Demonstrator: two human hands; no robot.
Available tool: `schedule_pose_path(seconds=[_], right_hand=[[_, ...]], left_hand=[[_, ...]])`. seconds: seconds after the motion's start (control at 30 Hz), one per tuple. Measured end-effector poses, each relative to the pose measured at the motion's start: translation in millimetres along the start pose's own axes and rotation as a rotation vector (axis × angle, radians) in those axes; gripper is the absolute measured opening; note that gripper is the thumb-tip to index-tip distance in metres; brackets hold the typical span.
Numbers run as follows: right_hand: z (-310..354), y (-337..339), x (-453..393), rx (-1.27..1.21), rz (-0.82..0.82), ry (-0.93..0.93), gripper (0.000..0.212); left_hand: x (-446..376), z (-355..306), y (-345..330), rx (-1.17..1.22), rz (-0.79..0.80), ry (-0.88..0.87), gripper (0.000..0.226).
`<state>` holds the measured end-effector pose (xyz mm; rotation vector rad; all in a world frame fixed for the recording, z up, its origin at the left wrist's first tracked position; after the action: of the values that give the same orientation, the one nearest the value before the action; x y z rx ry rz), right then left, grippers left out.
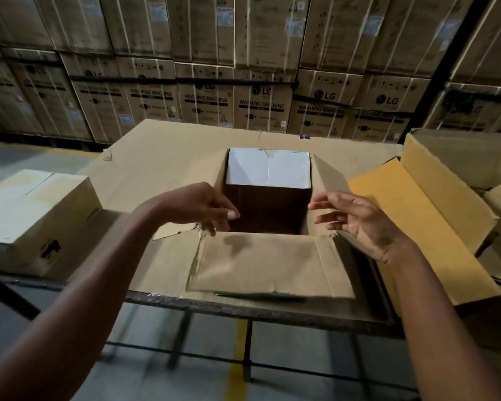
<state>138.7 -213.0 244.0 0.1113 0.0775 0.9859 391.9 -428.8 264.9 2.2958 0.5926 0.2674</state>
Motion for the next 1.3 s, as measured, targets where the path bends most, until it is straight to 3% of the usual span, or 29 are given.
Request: schedule_pose_path(seconds=[0.1, 0.17, 0.27, 0.37, 0.53, 0.7, 0.83, 0.93, 1.17, 1.3], right_hand=[[-6.0, -18.9, 7.6, 0.342, 0.002, 0.091, 0.026], [-18.4, -35.3, 11.5, 0.552, 0.049, 0.110, 0.041], [-36.2, -54.2, 14.2, 0.868, 0.048, 0.166, 0.057], [-39.2, -63.2, 14.9, 1.064, -0.041, 0.302, 0.051], [-44.4, -68.1, 19.1, 1.113, -0.082, 0.425, 0.049], [-37.4, -60.7, 9.6, 0.963, -0.059, 0.357, 0.039], [-29.4, -59.5, -28.7, 1.000, -0.054, 0.325, 0.040], [-30.9, -60.6, -76.1, 1.124, 0.010, 0.268, 0.045], [-76.9, -74.6, -165.7, 1.361, 0.337, -0.045, 0.075], [-85.0, -74.4, -189.3, 1.370, 0.317, -0.097, 0.083]], left_hand=[[-4.7, 13.5, -36.2, -0.202, -0.028, -0.087, 0.039], [-5.6, 16.7, -58.5, -0.245, -0.030, -0.086, 0.052], [-10.1, 25.4, -82.6, -0.355, -0.062, -0.084, 0.051], [-13.2, 32.4, -88.5, -0.471, -0.154, -0.081, 0.044], [-13.8, 34.2, -90.3, -0.435, -0.174, -0.080, 0.031], [-18.6, 29.3, -88.0, -0.375, -0.229, -0.055, 0.053], [-52.8, 16.0, -82.3, -0.397, -0.256, -0.010, 0.034], [-102.4, 24.7, -84.4, -0.402, -0.177, 0.038, 0.028], [-191.8, 69.3, -96.7, -0.521, 0.044, 0.233, 0.055], [-211.2, 77.7, -97.1, -0.593, 0.036, 0.246, 0.076]])
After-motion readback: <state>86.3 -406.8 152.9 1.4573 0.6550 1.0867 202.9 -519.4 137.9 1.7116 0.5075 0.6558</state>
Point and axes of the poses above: each hand's wrist, its own x-axis away from the middle knuckle, its own y-axis out of the back of the hand, z = x × y, the point moved 4 cm from there along -x, towards the middle knuckle, and after that the axes turned 11 degrees about -z, right-handed, at the moved point
